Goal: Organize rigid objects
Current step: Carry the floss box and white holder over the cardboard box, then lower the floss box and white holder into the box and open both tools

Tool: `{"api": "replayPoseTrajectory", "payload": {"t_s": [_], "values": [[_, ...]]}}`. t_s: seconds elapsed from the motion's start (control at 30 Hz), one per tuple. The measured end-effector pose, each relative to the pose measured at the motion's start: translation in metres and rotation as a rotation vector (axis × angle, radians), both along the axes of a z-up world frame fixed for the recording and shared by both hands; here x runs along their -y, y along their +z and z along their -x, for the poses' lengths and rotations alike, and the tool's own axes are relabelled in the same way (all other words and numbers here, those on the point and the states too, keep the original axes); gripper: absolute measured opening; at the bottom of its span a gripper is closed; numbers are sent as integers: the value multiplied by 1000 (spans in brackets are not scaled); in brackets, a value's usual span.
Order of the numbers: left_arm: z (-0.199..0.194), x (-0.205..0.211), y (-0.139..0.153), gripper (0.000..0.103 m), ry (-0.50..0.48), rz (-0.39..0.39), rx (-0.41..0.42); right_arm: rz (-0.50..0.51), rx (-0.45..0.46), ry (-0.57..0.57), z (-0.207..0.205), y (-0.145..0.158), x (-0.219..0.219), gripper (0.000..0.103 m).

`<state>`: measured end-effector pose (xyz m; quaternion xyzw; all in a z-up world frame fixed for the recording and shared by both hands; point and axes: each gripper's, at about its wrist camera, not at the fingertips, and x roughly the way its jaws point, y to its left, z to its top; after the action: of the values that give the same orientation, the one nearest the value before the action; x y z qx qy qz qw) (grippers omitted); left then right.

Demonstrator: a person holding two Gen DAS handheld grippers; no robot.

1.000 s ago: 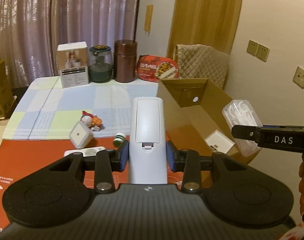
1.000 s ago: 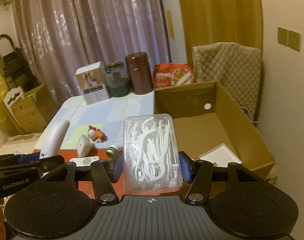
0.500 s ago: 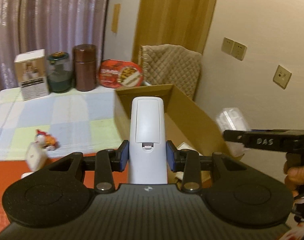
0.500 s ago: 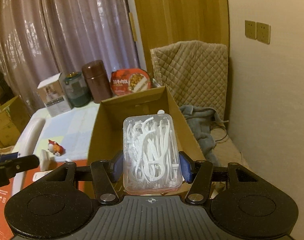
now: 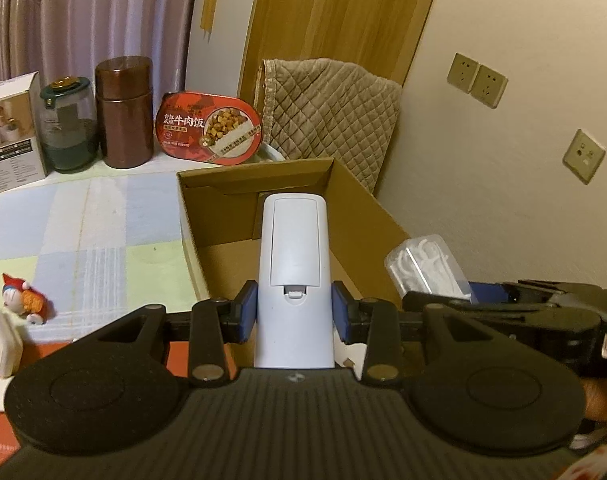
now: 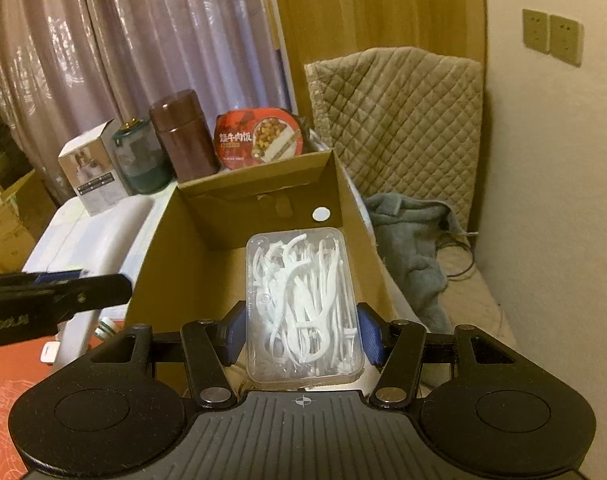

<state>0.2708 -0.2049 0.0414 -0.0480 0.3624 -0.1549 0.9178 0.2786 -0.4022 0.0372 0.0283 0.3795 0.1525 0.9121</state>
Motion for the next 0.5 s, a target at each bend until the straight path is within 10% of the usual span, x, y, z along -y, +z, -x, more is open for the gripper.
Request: {"api": "replayPoseTrajectory", "payload": {"t_s": [0.5], "values": [[-63,10,-30,33,17,-35,-43,57,-89,31,-62,-40,-21,54]]}}
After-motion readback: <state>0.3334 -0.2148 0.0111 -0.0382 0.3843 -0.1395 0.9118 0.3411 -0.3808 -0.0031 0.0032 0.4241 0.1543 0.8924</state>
